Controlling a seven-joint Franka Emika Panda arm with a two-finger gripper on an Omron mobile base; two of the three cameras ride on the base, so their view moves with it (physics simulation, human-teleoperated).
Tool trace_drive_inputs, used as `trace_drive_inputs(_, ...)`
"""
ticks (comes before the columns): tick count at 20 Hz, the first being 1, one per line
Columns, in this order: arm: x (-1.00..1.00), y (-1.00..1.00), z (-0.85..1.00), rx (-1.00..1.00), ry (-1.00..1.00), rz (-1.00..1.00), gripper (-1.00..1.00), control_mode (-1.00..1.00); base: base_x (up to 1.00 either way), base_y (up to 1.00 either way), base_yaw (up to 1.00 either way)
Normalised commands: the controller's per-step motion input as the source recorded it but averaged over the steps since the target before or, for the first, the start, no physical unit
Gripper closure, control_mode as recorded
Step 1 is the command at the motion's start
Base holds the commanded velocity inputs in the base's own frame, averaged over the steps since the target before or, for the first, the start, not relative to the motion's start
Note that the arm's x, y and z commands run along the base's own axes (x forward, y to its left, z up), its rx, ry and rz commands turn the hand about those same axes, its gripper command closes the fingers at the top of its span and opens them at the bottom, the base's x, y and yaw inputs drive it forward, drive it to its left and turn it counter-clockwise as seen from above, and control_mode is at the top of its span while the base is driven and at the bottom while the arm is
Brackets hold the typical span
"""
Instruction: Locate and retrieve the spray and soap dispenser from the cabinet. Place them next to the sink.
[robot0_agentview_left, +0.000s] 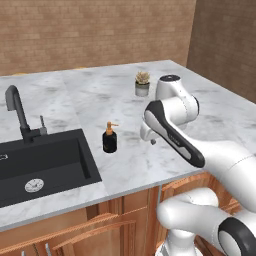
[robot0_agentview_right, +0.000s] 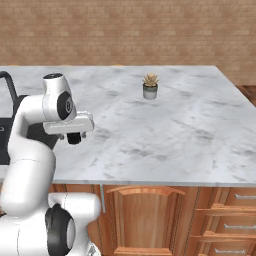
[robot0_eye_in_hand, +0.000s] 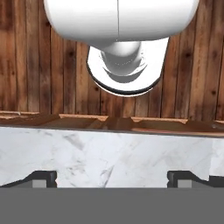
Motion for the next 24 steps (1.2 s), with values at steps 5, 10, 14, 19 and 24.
trace_drive_inputs(5, 0.0, 0.0, 0.0, 0.0, 0.0, 0.0, -1.0, 1.0, 0.0, 0.0, 0.0)
trace_drive_inputs(10, 0.0, 0.0, 0.0, 0.0, 0.0, 0.0, -1.0, 1.0, 0.0, -0.08, -0.22)
trace_drive_inputs(14, 0.0, 0.0, 0.0, 0.0, 0.0, 0.0, -1.0, 1.0, 0.0, 0.0, -0.49)
trace_drive_inputs(19, 0.0, 0.0, 0.0, 0.0, 0.0, 0.0, -1.0, 1.0, 0.0, 0.0, -0.5)
trace_drive_inputs(24, 0.0, 0.0, 0.0, 0.0, 0.0, 0.0, -1.0, 1.0, 0.0, 0.0, -0.49)
